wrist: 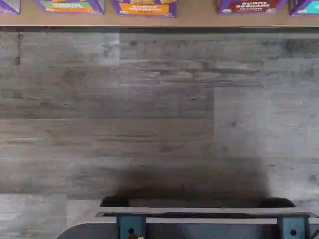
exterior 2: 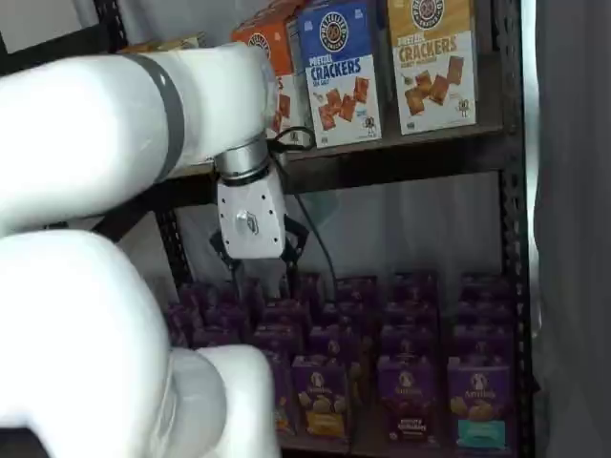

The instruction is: Pick up the purple box with a brown patch in the center, on the bottom shelf, the fifth box from the left

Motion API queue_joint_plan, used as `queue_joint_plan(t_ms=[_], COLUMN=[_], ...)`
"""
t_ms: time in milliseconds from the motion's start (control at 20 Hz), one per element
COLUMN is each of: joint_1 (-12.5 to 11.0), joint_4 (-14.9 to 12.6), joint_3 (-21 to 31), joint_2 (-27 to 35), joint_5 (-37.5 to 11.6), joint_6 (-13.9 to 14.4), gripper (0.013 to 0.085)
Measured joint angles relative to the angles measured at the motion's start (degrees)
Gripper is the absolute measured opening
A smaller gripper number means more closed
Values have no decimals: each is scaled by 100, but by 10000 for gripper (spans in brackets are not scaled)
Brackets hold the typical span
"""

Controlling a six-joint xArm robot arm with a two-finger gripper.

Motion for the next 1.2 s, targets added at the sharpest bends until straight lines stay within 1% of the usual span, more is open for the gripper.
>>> queue_joint_plan(t_ms=[100,250,450,600,950,1200], joint_1=[61,97,138,165,149,169], joint_4=[-110,-191,-318,-388,-349,-317], joint_3=[77,90,13,33,196,358], joint_2=[-96,-92,128,300,663,1029], joint_5=[-135,-208,-140,-224,-801,-1391], joint_6=[76,128,190,232,232,259], gripper=[850,850,850,850,850,850])
